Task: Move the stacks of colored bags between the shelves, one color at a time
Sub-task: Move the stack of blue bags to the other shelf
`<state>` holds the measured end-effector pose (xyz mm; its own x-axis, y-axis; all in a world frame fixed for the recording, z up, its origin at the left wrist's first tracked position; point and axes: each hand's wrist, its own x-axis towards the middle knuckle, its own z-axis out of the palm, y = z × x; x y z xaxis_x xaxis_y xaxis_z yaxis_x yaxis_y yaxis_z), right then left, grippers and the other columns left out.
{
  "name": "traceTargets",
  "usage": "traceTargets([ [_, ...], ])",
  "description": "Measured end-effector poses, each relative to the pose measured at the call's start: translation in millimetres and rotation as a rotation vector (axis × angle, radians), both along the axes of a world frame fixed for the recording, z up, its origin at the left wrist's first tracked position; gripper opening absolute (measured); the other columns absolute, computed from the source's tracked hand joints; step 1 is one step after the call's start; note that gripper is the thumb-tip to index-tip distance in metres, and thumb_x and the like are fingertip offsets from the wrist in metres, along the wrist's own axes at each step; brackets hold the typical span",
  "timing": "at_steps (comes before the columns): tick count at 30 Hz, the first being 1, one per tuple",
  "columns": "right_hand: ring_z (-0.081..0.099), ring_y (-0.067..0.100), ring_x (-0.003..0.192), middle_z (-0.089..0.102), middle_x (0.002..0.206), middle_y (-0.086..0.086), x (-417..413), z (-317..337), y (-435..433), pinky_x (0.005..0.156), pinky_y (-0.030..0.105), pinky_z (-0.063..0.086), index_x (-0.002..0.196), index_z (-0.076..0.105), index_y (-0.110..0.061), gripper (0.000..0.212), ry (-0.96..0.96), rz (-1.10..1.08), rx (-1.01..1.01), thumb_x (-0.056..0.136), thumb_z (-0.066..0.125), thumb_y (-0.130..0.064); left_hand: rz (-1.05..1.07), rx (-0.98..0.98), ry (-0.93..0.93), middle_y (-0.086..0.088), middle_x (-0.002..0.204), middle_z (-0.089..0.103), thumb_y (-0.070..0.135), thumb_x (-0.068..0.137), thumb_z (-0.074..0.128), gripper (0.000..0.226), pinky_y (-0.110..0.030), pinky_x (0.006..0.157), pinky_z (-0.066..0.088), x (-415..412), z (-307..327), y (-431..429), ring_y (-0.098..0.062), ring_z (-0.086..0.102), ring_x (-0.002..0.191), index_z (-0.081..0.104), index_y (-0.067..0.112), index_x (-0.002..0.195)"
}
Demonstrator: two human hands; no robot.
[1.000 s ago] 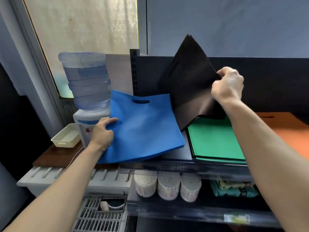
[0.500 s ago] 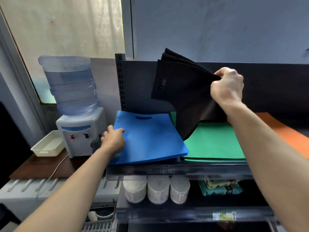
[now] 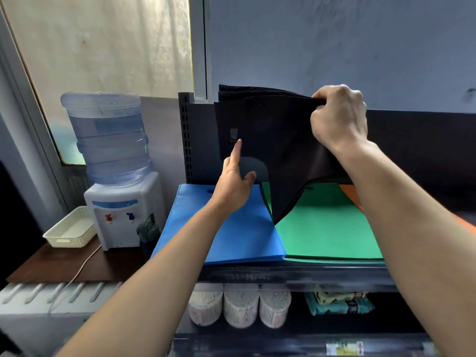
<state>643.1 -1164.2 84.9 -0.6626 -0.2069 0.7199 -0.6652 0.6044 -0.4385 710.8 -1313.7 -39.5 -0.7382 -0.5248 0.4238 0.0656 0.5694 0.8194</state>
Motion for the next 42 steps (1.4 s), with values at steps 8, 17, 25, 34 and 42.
traceTargets([
  [8, 0.057, 0.033, 0.107, 0.065, 0.113, 0.012, -44.6, 1.3, 39.1, 0.094, 0.037, 0.048, 0.109, 0.068, -0.016, 0.043, -0.057, 0.067, -0.115, 0.078, 0.042, -0.001, -0.011, 0.017, 0.031, 0.001, 0.148, 0.019, 0.006, 0.093, 0.051, 0.080, -0.001, 0.058, 0.041, -35.3, 26.3, 26.1, 0.001, 0.049, 0.092, 0.001, 0.038, 0.148],
  [17, 0.067, 0.025, 0.091, 0.071, 0.094, 0.008, -168.8, -6.3, 146.6, 0.086, 0.033, 0.055, 0.088, 0.074, -0.015, 0.030, -0.473, 0.255, -0.349, 0.068, 0.055, -0.003, 0.046, -0.045, -0.100, -0.010, 0.146, 0.013, 0.011, 0.091, 0.054, 0.085, -0.036, 0.098, 0.044, -118.9, 45.4, 112.6, -0.033, 0.045, 0.120, -0.002, 0.045, 0.145],
  [25, 0.067, 0.021, 0.083, 0.071, 0.091, 0.007, -256.5, -38.2, 240.0, 0.086, 0.033, 0.054, 0.096, 0.071, -0.012, 0.027, -0.653, 0.352, -0.315, 0.081, 0.057, 0.006, -0.001, 0.537, -0.152, -0.001, 0.083, 0.060, 0.007, 0.088, 0.059, 0.073, -0.012, 0.044, 0.045, -190.4, 20.4, 183.2, -0.008, 0.058, 0.060, 0.020, 0.031, 0.146],
  [34, 0.060, 0.016, 0.069, 0.062, 0.079, 0.004, -320.4, -86.9, 314.9, 0.069, 0.021, 0.052, 0.106, 0.066, -0.011, 0.028, -0.600, 0.134, -0.228, 0.082, 0.061, 0.003, 0.015, 0.297, -0.108, -0.011, 0.130, 0.055, -0.013, 0.081, 0.043, 0.053, -0.027, 0.085, 0.051, -271.9, 11.5, 246.4, -0.027, 0.056, 0.114, 0.050, 0.006, 0.131],
  [42, 0.056, 0.026, 0.108, 0.062, 0.109, 0.011, -355.3, -94.0, 391.6, 0.094, 0.025, 0.039, 0.126, 0.057, -0.013, 0.047, -0.488, -0.217, -0.067, 0.081, 0.062, -0.002, -0.255, 0.076, -0.258, 0.003, 0.135, 0.042, -0.008, 0.081, 0.040, 0.060, -0.011, 0.059, 0.041, -339.6, 4.4, 312.1, -0.011, 0.051, 0.097, 0.043, 0.014, 0.136],
])
